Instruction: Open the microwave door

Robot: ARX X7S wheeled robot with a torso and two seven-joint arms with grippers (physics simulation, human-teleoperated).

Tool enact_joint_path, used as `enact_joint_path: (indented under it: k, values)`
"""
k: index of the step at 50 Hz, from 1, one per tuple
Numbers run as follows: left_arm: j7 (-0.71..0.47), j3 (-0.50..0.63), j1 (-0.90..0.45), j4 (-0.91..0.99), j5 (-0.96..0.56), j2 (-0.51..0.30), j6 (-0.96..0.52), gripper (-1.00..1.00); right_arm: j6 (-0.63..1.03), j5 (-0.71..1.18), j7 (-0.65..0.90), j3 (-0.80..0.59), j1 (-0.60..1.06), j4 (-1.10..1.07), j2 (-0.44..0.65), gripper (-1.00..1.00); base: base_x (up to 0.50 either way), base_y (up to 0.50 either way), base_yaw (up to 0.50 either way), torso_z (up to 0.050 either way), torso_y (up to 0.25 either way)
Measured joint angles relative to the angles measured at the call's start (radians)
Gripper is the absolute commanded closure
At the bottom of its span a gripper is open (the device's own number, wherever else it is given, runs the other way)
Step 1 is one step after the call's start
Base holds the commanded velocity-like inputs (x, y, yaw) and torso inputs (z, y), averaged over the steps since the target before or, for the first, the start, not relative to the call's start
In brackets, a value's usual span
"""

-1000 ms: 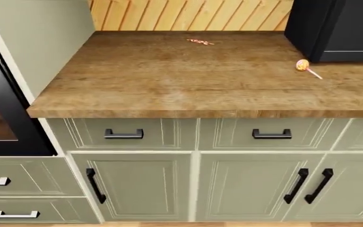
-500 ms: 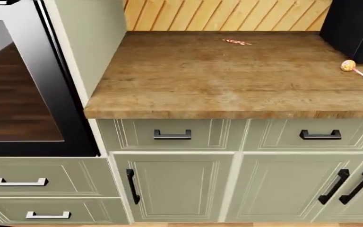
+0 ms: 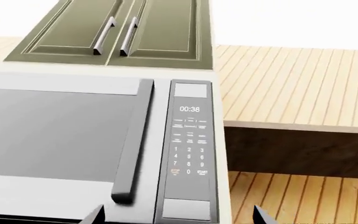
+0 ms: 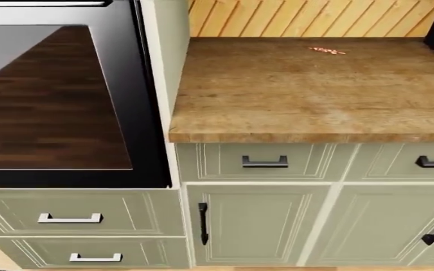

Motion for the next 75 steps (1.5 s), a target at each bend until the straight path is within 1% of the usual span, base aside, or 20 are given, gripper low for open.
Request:
enact_joint_path:
  k: [20, 29, 45, 61, 65, 68, 75]
  values:
    - [-0.005, 0.030, 0.002, -0.004, -0.010, -0.022, 0.011, -1.00, -0.044, 0.008, 0.017, -0.001, -0.029, 0.003, 0.026, -1.00, 0.01, 0.50, 0.00, 0.000, 0.000]
    - [-0.006, 0.027, -0.001, -0.006, -0.028, -0.026, 0.014, -1.00, -0.065, 0.017, 0.025, 0.003, -0.047, 0.004, 0.036, -1.00, 0.00, 0.00, 0.00, 0.048, 0.000]
    - [-0.016, 0.026, -0.003, -0.006, -0.046, -0.031, 0.014, -1.00, -0.081, 0.032, 0.044, -0.008, -0.051, 0.012, 0.050, -1.00, 0.47, 0.00, 0.00, 0.000, 0.000]
    - [-0.027, 0.035, -0.016, -0.012, -0.051, -0.044, 0.009, -1.00, -0.100, 0.034, 0.056, -0.020, -0.057, 0.013, 0.068, -1.00, 0.09, 0.00, 0.00, 0.000, 0.000]
    - [-0.039, 0.040, -0.042, -0.017, -0.060, -0.056, -0.016, -1.00, -0.107, 0.034, 0.059, -0.020, -0.061, 0.013, 0.071, -1.00, 0.00, 0.00, 0.00, 0.000, 0.000]
    - [-0.053, 0.047, -0.090, -0.030, -0.080, -0.067, -0.056, -1.00, -0.112, 0.036, 0.062, -0.020, -0.064, 0.013, 0.074, -1.00, 0.00, 0.00, 0.00, 0.000, 0.000]
    - [-0.086, 0.099, -0.288, -0.117, -0.132, -0.086, -0.181, -1.00, -0.130, 0.039, 0.067, -0.013, -0.079, 0.012, 0.078, -1.00, 0.00, 0.00, 0.00, 0.000, 0.000]
